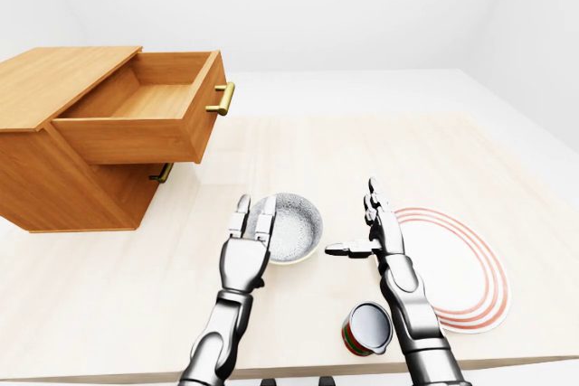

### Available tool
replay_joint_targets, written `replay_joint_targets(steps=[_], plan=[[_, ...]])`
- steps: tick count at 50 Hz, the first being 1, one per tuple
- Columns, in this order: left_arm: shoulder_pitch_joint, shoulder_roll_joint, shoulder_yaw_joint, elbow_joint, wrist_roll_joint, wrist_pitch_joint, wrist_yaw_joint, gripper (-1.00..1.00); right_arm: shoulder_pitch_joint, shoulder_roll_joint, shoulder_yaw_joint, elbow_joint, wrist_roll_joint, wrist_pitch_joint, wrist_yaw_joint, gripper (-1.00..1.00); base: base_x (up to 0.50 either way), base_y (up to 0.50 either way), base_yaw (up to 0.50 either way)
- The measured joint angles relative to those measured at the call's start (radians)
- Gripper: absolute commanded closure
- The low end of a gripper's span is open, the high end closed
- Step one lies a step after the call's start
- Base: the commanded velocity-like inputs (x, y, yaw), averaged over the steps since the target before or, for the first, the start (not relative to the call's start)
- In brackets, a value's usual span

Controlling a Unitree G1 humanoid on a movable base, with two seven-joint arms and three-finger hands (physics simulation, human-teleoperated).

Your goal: Put the bowl on top of the cabinet.

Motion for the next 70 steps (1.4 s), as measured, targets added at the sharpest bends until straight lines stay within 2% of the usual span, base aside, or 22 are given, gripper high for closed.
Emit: replay_joint_targets(steps=[10,11,12,13,22,42,51,70], plan=[[-0.028,-0.006,-0.011,0.022,0.043,0.001,0.0,-1.0,0.0,-0.001,-0.002,-0.001,0.0,0.0,0.0,-1.0,0.0,0.0,0.0],[-0.03,-0.006,-0.012,0.024,0.047,0.001,0.0,0.58,0.0,-0.001,-0.002,-0.001,0.0,0.0,0.0,-1.0,0.0,0.0,0.0],[-0.031,-0.007,-0.016,0.031,0.042,-0.001,0.0,0.58,0.001,-0.001,-0.002,-0.001,0.0,0.0,0.0,-1.0,0.0,0.0,0.0],[-0.031,-0.009,-0.022,0.038,0.039,-0.001,0.0,0.93,0.001,-0.001,-0.002,-0.001,0.0,0.0,0.0,-1.0,0.0,0.0,0.0],[-0.027,-0.02,-0.05,0.073,0.019,-0.001,0.0,0.92,-0.001,-0.002,-0.004,0.001,0.001,0.0,0.0,-1.0,0.0,0.0,0.0],[-0.033,-0.024,-0.051,0.083,0.015,-0.001,0.0,0.9,-0.004,-0.001,-0.003,0.007,0.002,-0.004,0.0,-1.0,0.0,0.0,0.0],[-0.033,-0.025,-0.033,0.044,-0.002,-0.001,0.0,0.91,-0.003,0.0,0.0,0.007,0.0,-0.005,0.0,-1.0,0.0,0.0,0.0],[-0.003,-0.032,0.037,-0.19,-0.149,-0.001,0.0,0.9,0.001,0.002,0.004,0.003,-0.006,-0.007,0.0,-1.0,0.0,0.0,0.0]])
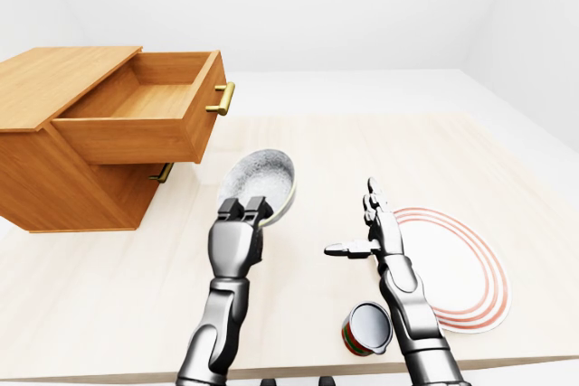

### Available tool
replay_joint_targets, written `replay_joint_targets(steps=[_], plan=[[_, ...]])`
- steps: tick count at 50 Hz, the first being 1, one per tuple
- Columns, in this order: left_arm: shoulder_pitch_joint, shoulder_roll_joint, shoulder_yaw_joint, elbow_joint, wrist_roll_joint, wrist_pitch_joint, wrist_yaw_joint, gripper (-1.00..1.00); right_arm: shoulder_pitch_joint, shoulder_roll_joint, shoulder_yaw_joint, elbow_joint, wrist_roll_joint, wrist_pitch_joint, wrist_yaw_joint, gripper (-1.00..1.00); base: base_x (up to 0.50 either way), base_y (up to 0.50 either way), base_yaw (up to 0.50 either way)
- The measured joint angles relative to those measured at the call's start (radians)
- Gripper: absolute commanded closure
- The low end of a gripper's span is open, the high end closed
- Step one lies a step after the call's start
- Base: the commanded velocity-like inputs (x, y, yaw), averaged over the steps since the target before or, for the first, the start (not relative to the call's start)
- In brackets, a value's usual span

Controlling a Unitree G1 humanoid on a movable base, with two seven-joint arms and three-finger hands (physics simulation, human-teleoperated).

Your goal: Put the bowl on top of the cabinet.

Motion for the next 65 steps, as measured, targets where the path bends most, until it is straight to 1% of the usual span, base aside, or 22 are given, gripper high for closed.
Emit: replay_joint_targets(steps=[5,10,23,31,37,43,48,54,65], plan=[[0.006,-0.003,0.014,-0.055,-0.033,0.0,-0.004,0.87,0.001,0.0,0.001,-0.002,-0.001,0.0,0.0,-1.0,0.0,0.0,0.0],[0.01,-0.008,0.026,-0.115,-0.072,0.0,-0.035,0.88,0.002,0.001,0.002,-0.003,-0.002,0.001,0.0,-1.0,0.0,0.0,0.0],[0.013,-0.021,0.057,-0.308,-0.187,0.0,-0.19,0.88,0.006,0.002,0.005,-0.01,-0.004,0.001,0.001,-1.0,0.0,0.0,0.0],[-0.007,-0.029,0.08,-0.414,-0.26,0.0,-0.29,0.88,0.008,0.003,0.005,-0.013,-0.003,0.003,0.003,-1.0,0.0,0.0,0.0],[-0.044,-0.036,0.099,-0.518,-0.331,0.0,-0.385,0.88,0.01,0.003,0.005,-0.019,-0.003,0.005,0.003,-1.0,0.0,0.0,0.0],[-0.109,-0.037,0.123,-0.623,-0.4,0.0,-0.475,0.88,0.012,0.003,0.005,-0.024,-0.003,0.008,0.002,-1.0,0.0,0.0,0.0],[-0.167,-0.028,0.15,-0.687,-0.449,0.0,-0.528,0.88,0.012,0.003,0.005,-0.026,-0.004,0.009,0.002,-1.0,0.0,0.0,0.0],[-0.222,-0.01,0.183,-0.737,-0.492,0.0,-0.571,0.88,0.013,0.003,0.006,-0.027,-0.004,0.009,0.002,-1.0,0.0,0.0,0.0],[-0.301,0.029,0.237,-0.794,-0.547,0.0,-0.614,0.89,0.009,0.004,0.008,-0.016,-0.006,0.004,0.001,-1.0,0.0,0.0,0.0]])
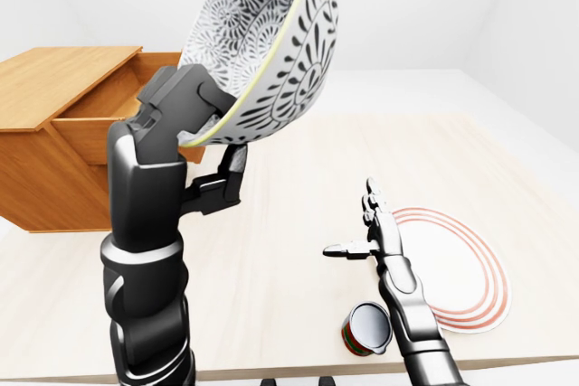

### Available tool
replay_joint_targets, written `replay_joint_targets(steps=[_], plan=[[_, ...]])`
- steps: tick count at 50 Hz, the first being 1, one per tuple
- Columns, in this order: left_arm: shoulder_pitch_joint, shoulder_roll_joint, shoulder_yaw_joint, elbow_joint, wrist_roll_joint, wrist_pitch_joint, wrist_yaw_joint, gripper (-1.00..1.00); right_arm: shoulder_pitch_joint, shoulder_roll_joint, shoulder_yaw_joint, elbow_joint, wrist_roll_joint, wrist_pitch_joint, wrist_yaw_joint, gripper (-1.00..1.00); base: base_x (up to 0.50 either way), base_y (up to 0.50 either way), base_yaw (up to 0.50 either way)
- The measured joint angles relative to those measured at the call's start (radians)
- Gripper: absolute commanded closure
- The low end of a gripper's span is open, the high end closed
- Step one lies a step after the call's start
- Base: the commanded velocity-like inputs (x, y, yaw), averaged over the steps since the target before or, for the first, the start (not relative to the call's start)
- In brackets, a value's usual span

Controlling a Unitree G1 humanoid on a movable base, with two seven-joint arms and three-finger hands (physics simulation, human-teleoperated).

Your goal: Put the bowl on top of the cabinet.

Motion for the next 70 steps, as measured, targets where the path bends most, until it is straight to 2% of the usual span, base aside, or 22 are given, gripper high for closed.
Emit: replay_joint_targets(steps=[12,38,53,70], plan=[[-0.081,0.059,0.062,-0.007,-0.058,0.0,-0.007,0.89,-0.008,0.001,0.003,0.019,-0.002,-0.007,-0.002,-1.0,0.0,0.0,0.0],[-0.217,0.257,0.216,0.177,-0.168,0.0,0.077,0.89,-0.008,0.004,0.007,0.028,-0.011,-0.013,-0.008,-1.0,0.0,0.0,0.0],[-0.259,0.39,0.303,0.298,-0.227,0.0,0.118,0.89,-0.014,0.006,0.011,0.048,-0.015,-0.023,-0.011,-1.0,0.0,0.0,0.0],[-0.273,0.511,0.372,0.471,-0.258,0.0,0.18,0.9,-0.025,0.007,0.013,0.076,-0.019,-0.034,-0.012,-1.0,0.0,0.0,0.0]])
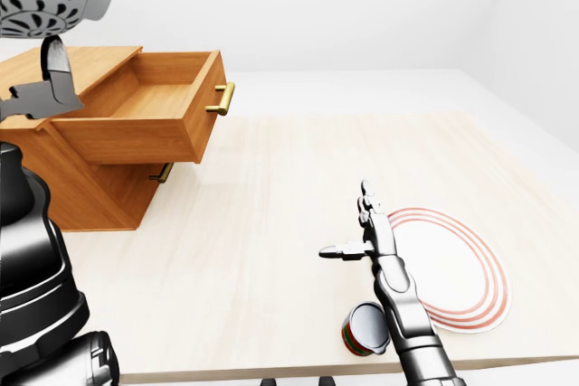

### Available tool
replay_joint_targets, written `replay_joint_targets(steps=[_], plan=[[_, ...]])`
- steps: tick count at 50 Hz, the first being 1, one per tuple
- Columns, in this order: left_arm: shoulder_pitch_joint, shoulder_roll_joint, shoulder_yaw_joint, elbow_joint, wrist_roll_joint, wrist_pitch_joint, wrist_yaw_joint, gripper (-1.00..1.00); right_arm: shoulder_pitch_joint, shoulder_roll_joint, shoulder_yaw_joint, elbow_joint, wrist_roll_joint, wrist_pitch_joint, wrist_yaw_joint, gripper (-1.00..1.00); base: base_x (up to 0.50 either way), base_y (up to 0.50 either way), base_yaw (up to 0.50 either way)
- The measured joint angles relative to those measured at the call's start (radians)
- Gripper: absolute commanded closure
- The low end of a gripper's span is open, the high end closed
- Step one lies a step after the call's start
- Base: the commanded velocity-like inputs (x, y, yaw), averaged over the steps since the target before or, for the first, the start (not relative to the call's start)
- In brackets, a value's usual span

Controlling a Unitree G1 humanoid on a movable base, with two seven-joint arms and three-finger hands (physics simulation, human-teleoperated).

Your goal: Put the bowl on top of the cabinet.

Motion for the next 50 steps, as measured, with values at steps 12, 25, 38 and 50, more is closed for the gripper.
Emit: replay_joint_targets(steps=[12,25,38,50], plan=[[-0.001,0.077,0.034,0.151,-0.008,0.0,0.052,0.91,-0.004,0.0,0.0,0.011,-0.001,-0.004,-0.001,-1.0,0.0,0.0,0.0],[-0.039,0.182,0.045,0.381,-0.02,0.001,0.129,0.91,-0.006,-0.001,-0.002,0.019,0.0,-0.008,-0.002,-1.0,0.0,0.0,0.0],[-0.114,0.274,0.008,0.691,-0.001,0.001,0.232,0.9,-0.008,-0.001,-0.002,0.026,0.0,-0.011,-0.002,-1.0,0.0,0.0,0.0],[-0.234,0.346,-0.073,1.068,0.065,0.001,0.377,0.9,-0.012,-0.001,-0.004,0.035,0.001,-0.016,-0.002,-1.0,0.0,0.0,0.0]])
